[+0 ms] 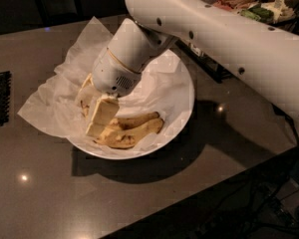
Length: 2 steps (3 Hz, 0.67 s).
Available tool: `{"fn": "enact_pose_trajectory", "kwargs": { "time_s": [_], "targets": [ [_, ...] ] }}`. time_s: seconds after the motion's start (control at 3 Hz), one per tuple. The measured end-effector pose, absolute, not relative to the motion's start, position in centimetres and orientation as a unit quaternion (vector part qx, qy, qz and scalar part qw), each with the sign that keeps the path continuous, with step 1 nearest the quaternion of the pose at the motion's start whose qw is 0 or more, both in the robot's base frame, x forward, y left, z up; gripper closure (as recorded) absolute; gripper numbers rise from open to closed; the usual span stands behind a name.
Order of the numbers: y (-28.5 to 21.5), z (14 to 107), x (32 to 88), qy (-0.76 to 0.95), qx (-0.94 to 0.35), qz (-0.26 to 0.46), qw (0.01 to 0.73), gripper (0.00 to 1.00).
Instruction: Pick banana from white bowl
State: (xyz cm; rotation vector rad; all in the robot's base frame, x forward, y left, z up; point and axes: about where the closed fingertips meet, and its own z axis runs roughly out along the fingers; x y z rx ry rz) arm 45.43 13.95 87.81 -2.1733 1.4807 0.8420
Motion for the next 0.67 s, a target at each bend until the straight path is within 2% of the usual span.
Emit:
{"fn": "enact_pose_trajectory", "kwargs": {
  "time_s": [0.67],
  "targets": [
    [12.1,87.3,43.8,0.549,-0.756,0.300,0.191,0.38]
  ]
}}
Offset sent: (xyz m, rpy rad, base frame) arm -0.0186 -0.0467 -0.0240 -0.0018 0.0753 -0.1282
